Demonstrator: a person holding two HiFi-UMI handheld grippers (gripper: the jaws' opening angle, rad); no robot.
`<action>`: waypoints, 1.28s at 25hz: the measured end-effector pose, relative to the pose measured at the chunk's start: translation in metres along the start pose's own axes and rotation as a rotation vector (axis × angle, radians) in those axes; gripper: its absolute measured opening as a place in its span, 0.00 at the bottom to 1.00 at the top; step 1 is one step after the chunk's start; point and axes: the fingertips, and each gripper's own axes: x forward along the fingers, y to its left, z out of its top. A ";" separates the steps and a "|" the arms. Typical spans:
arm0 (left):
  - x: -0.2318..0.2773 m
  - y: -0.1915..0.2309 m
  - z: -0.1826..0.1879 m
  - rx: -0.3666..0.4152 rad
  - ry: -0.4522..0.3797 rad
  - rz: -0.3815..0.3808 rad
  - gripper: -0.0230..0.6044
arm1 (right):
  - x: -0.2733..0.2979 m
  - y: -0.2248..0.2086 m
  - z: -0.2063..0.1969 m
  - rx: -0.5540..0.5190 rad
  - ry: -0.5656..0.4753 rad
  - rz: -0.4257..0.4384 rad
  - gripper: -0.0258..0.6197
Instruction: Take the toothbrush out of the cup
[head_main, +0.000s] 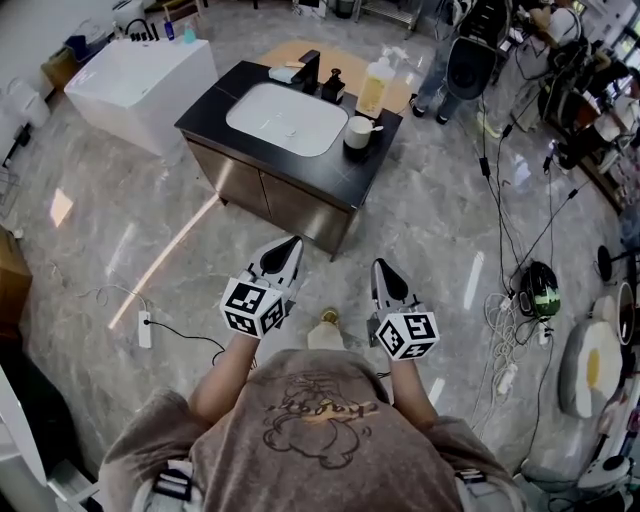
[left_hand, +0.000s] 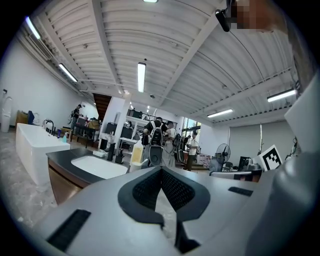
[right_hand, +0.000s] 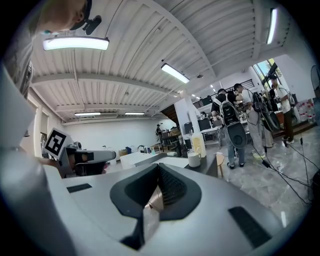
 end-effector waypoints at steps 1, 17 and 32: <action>0.009 0.001 0.002 0.000 -0.001 0.003 0.07 | 0.006 -0.007 0.003 0.001 0.002 0.003 0.04; 0.124 0.027 0.023 -0.020 -0.020 0.088 0.07 | 0.094 -0.104 0.036 -0.013 0.044 0.078 0.05; 0.197 0.073 0.035 -0.008 -0.007 0.056 0.07 | 0.170 -0.138 0.045 -0.008 0.050 0.078 0.05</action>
